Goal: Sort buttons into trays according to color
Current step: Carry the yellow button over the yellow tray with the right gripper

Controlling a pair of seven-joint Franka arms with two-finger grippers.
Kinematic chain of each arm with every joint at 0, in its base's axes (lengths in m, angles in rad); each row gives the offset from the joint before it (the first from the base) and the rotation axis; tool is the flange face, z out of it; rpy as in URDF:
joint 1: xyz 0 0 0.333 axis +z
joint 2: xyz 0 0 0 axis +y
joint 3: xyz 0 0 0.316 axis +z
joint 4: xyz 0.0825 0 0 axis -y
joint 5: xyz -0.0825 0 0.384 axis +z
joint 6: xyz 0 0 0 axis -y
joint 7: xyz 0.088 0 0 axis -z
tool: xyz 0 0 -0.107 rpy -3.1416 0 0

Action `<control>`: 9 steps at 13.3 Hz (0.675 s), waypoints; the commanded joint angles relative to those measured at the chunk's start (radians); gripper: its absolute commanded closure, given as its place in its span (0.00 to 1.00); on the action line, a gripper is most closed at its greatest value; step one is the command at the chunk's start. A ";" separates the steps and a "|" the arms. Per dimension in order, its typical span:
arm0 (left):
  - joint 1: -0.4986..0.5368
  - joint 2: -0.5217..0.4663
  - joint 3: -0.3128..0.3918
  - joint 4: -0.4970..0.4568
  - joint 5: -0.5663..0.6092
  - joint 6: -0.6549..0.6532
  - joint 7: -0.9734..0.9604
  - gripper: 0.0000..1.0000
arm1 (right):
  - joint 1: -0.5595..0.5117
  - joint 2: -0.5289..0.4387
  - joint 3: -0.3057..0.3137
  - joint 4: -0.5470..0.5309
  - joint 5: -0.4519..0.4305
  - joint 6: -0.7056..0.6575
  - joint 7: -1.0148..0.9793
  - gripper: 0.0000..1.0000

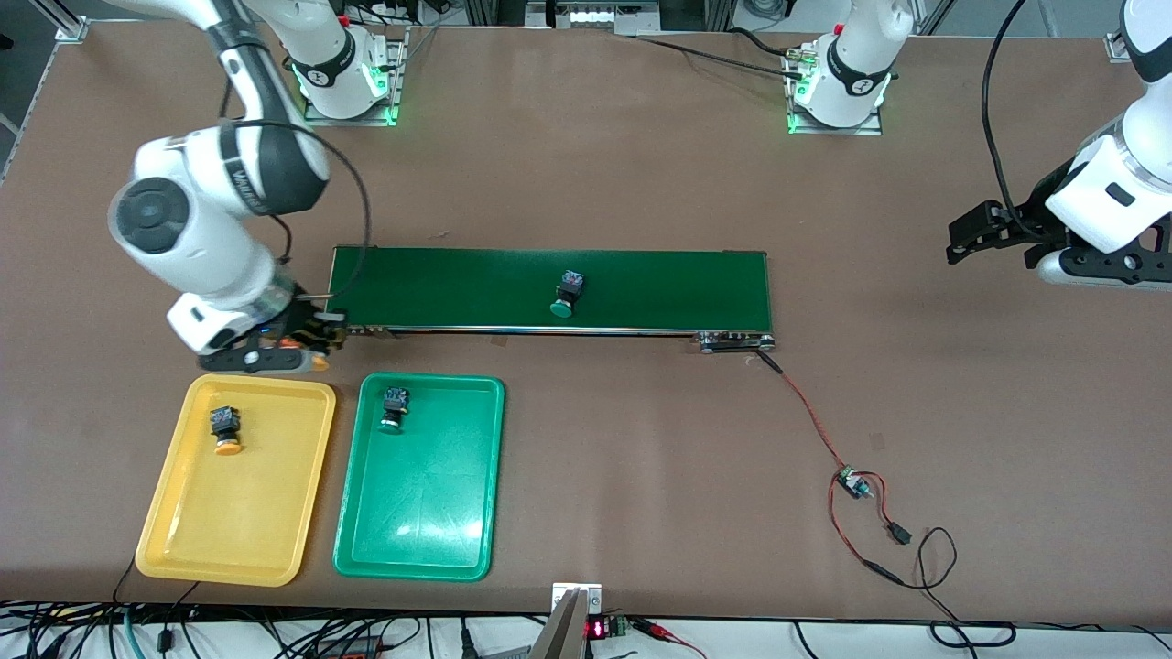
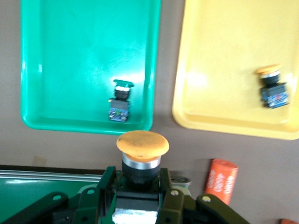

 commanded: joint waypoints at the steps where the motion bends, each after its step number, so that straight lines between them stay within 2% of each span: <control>1: 0.000 -0.007 -0.001 0.010 -0.014 -0.016 -0.006 0.00 | -0.047 0.034 0.014 0.088 0.019 -0.065 -0.110 0.83; 6: 0.000 -0.008 -0.001 0.010 -0.014 -0.014 -0.006 0.00 | -0.110 0.135 0.009 0.131 -0.001 -0.021 -0.216 0.82; 9: 0.000 -0.007 -0.001 0.010 -0.014 -0.014 -0.006 0.00 | -0.124 0.175 0.009 0.131 -0.096 0.016 -0.228 0.82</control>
